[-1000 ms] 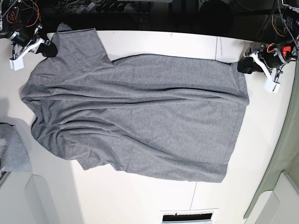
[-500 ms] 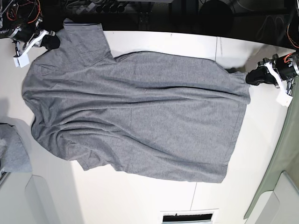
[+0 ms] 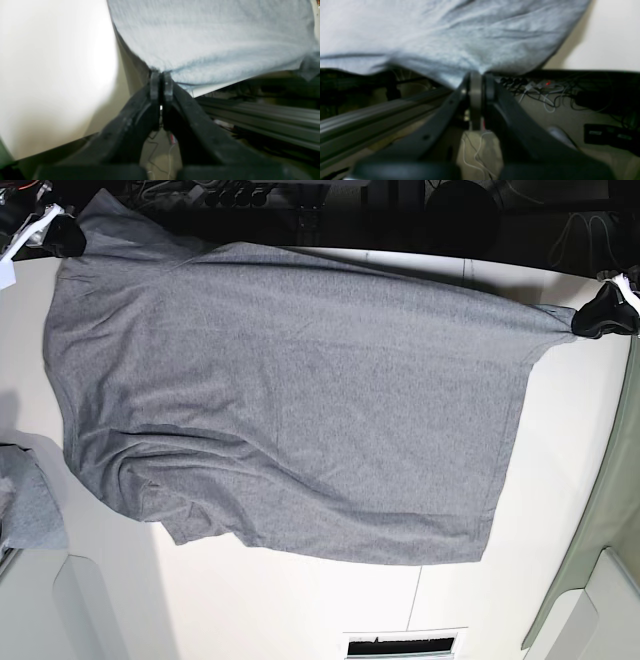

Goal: Layout the t-shirt on the table in an organized manner, then fold the t-shirt properly
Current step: 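Lower the held edge and fold it over the shirt body with both grippers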

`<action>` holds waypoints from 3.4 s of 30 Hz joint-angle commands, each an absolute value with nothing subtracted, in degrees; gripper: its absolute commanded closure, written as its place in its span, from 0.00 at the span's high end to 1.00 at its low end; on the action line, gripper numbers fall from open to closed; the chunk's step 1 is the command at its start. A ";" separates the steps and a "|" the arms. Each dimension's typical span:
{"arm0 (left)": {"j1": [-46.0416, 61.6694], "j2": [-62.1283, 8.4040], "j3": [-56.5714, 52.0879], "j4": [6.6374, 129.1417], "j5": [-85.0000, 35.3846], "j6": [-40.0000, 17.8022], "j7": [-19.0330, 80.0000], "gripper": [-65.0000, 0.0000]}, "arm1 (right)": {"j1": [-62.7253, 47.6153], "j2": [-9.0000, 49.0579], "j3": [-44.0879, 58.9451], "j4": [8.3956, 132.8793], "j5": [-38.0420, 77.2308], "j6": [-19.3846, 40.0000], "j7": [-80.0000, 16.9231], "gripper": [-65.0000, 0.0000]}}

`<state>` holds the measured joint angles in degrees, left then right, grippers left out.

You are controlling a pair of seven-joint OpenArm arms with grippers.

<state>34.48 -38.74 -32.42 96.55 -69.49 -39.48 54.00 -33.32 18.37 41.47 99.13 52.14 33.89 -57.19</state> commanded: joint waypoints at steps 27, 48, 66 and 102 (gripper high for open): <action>13.93 -39.83 -11.31 84.62 -44.62 -40.00 37.47 0.00 | -5.13 19.33 34.54 88.58 47.72 34.28 -54.63 0.00; 2.90 -37.32 -6.70 69.89 -42.28 -40.00 35.57 0.35 | 6.11 19.20 28.23 75.77 38.76 33.21 -50.22 0.49; 10.17 -34.24 -19.64 72.99 -61.56 -40.00 51.48 0.56 | -3.38 20.08 47.03 76.49 39.20 33.19 -46.68 0.49; 7.46 -29.36 -8.95 65.30 -43.83 -40.00 35.77 0.00 | 0.62 17.76 37.47 65.14 38.15 32.40 -39.66 0.29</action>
<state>7.68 -28.53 -8.88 64.93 -44.64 -39.92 34.83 -0.03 16.80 37.30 64.47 37.28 32.03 -40.38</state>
